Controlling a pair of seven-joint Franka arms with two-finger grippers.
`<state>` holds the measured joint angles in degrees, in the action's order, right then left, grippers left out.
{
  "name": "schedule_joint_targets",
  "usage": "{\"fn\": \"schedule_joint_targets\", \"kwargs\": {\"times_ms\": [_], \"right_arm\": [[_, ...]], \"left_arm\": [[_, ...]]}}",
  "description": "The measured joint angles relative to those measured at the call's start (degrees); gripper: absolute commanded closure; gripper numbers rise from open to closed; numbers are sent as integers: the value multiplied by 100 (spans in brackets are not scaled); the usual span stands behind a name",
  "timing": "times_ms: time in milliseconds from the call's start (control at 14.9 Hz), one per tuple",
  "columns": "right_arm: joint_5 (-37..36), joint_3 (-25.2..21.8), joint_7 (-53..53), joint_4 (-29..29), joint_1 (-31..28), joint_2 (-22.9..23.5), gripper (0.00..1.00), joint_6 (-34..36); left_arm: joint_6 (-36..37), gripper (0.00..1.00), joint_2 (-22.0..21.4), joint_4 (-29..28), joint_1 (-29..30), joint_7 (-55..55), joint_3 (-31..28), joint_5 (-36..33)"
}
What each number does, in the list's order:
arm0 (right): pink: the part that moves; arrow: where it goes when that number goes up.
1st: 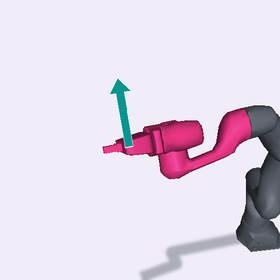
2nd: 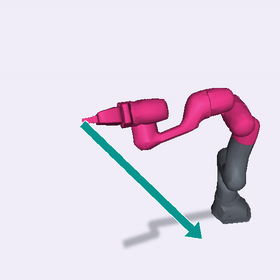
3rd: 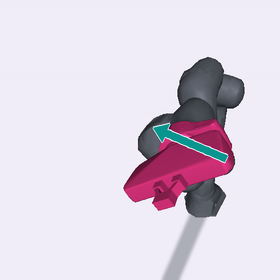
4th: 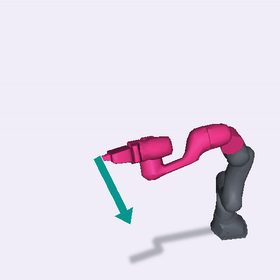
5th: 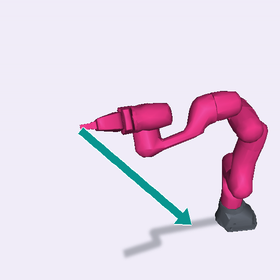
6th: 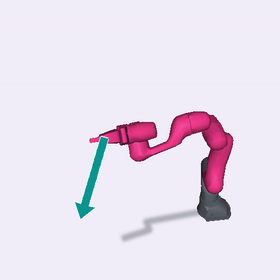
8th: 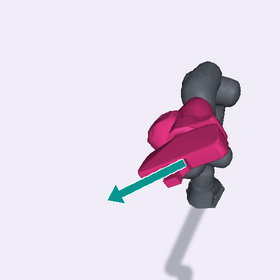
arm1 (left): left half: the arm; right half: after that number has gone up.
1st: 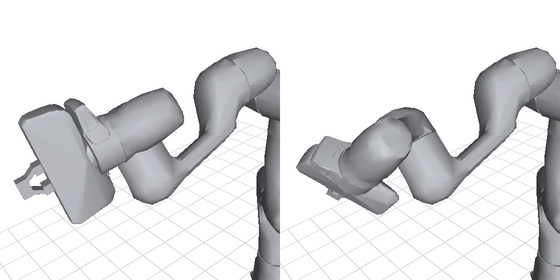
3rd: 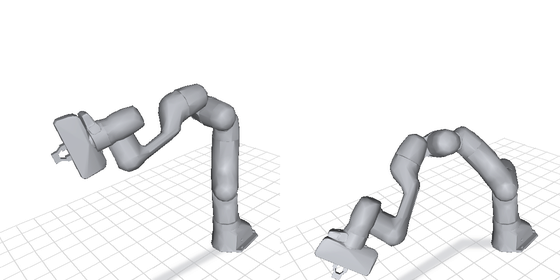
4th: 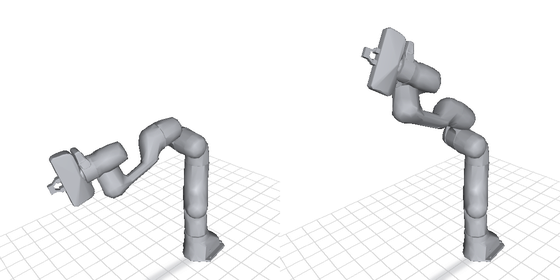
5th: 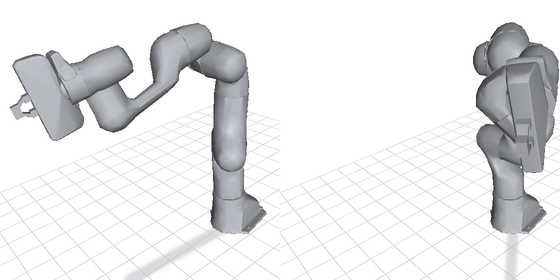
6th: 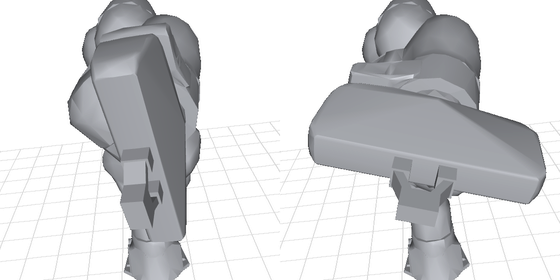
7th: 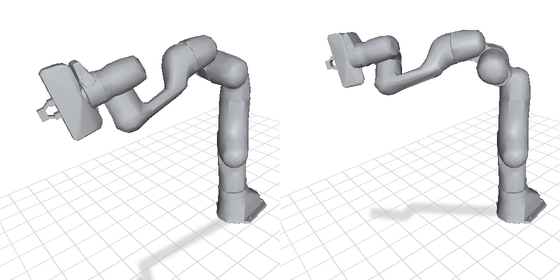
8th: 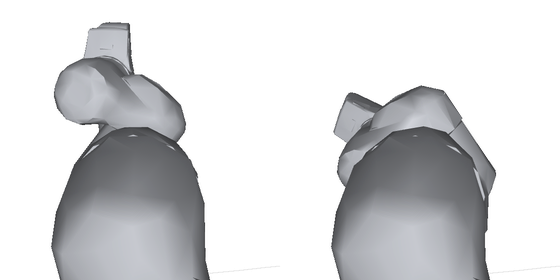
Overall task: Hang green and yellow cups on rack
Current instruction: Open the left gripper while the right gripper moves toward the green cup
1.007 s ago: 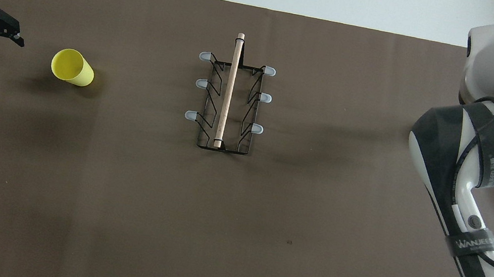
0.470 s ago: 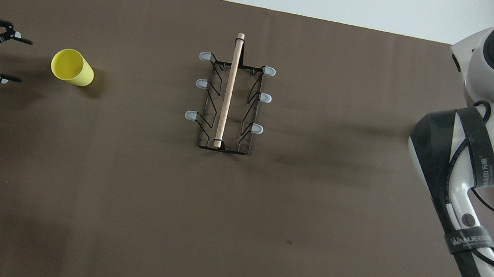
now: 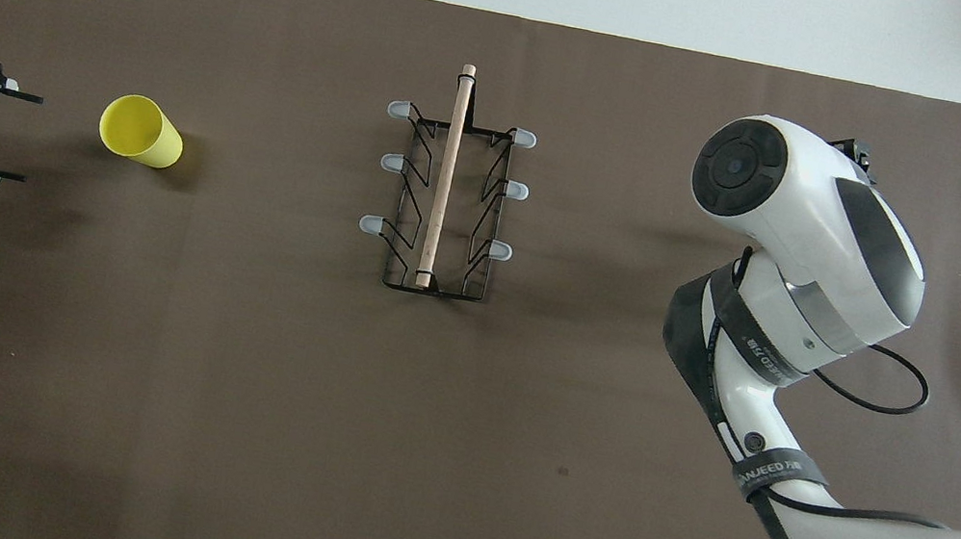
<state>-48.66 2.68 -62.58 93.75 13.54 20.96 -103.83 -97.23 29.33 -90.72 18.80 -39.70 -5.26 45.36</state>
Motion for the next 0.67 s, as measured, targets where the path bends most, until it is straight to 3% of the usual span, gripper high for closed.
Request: {"fn": "schedule_joint_targets", "kwargs": {"times_ms": [336, 671], "right_arm": [[-357, -1, 538, -15, 410, 626, 0, -112], [-716, -54, 1051, 190, 257, 1011, 0, -738]], "left_arm": [[-244, 0, -77, -37, -253, -513, 1, -484], [-540, 0, -148, -43, -459, -650, -16, -670]]}}
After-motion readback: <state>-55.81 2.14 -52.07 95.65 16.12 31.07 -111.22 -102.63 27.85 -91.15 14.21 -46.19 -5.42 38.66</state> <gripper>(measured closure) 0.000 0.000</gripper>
